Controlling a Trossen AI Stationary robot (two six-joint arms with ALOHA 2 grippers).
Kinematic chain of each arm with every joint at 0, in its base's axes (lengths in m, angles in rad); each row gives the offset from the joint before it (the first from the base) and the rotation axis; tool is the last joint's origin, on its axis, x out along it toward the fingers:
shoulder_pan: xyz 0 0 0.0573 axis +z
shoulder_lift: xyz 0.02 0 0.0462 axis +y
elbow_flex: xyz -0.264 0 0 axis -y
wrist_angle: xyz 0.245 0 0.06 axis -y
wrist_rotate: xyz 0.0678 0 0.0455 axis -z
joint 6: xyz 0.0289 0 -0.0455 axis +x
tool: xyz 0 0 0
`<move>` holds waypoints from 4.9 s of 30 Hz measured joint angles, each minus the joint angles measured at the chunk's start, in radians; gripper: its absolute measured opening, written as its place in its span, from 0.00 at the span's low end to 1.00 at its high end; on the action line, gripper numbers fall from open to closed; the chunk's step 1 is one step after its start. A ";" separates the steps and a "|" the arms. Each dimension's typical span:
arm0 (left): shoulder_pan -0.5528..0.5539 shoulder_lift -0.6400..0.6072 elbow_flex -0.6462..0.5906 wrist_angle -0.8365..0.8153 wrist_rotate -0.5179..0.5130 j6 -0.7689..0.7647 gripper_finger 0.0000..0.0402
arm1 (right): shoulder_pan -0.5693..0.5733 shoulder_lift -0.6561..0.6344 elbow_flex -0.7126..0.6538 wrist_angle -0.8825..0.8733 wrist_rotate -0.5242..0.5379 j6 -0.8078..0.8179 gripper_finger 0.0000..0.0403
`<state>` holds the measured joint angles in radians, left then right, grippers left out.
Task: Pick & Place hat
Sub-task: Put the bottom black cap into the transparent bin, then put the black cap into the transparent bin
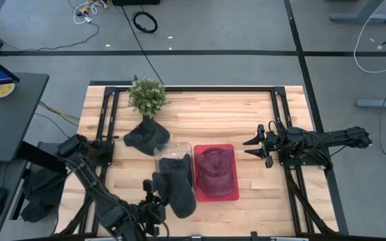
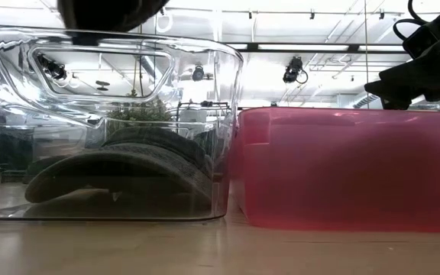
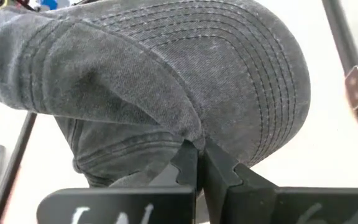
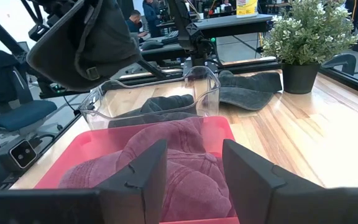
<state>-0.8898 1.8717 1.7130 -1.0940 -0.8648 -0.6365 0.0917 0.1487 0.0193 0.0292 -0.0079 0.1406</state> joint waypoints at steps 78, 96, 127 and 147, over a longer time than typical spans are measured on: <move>0.252 0.085 -0.005 -0.275 0.333 0.127 0.31 | 0.000 0.000 0.000 0.000 0.000 0.000 0.40; 0.237 0.039 -0.004 -0.476 0.040 -0.150 0.23 | 0.000 0.000 0.000 0.000 0.000 0.000 0.40; 0.180 -0.390 -0.558 -0.459 -0.205 -0.651 0.22 | 0.000 0.000 0.000 0.000 0.000 0.000 0.40; 0.463 -0.853 -1.105 0.251 0.165 -0.654 0.22 | 0.000 0.000 0.000 0.000 0.000 0.000 0.40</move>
<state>-0.4264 1.0190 0.6085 -0.8433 -0.7002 -1.2910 0.0917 0.1490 0.0193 0.0292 -0.0078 0.1406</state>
